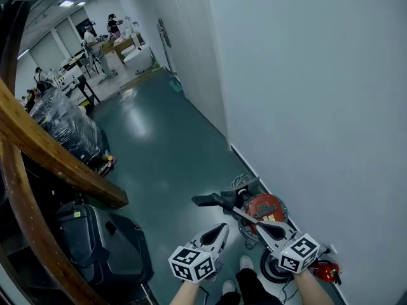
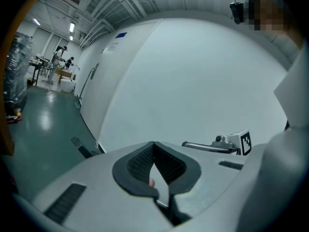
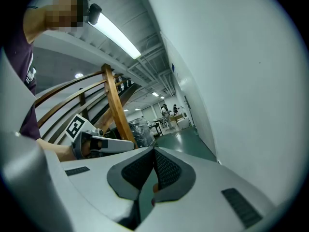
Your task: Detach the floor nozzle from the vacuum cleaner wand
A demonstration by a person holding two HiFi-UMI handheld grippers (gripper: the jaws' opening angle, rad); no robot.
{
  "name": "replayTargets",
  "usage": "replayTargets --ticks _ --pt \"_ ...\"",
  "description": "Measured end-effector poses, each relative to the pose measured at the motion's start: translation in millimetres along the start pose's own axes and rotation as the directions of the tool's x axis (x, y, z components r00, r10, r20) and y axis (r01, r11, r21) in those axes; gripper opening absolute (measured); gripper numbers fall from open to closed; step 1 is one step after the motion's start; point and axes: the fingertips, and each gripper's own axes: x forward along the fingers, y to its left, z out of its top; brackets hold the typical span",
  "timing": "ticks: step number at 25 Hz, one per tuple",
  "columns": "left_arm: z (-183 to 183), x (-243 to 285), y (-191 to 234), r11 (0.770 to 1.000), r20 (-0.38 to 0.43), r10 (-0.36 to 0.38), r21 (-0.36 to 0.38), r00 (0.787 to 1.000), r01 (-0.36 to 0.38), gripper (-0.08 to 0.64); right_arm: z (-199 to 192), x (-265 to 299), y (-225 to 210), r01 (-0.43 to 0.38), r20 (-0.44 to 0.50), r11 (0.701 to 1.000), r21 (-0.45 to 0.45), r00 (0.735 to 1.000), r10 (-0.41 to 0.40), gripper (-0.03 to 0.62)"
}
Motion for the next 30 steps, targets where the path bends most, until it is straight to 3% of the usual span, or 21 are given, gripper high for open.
replayTargets --ticks 13,17,24,30 --pt "-13 34 46 0.993 -0.010 0.086 -0.083 0.996 -0.087 0.003 -24 43 -46 -0.055 -0.074 0.998 0.008 0.996 0.056 0.017" --pt "-26 45 64 0.988 -0.012 0.103 -0.117 0.995 -0.103 0.004 -38 56 -57 -0.056 -0.093 0.997 -0.045 0.994 0.052 0.017" --pt "-65 68 108 0.970 -0.023 0.113 -0.215 0.993 -0.115 0.005 -87 81 -81 -0.104 -0.148 0.992 -0.071 0.985 0.093 0.023" --pt "-104 93 142 0.967 -0.055 0.107 -0.225 0.993 -0.117 0.006 -145 104 -109 -0.119 -0.239 0.989 -0.093 0.966 0.094 0.071"
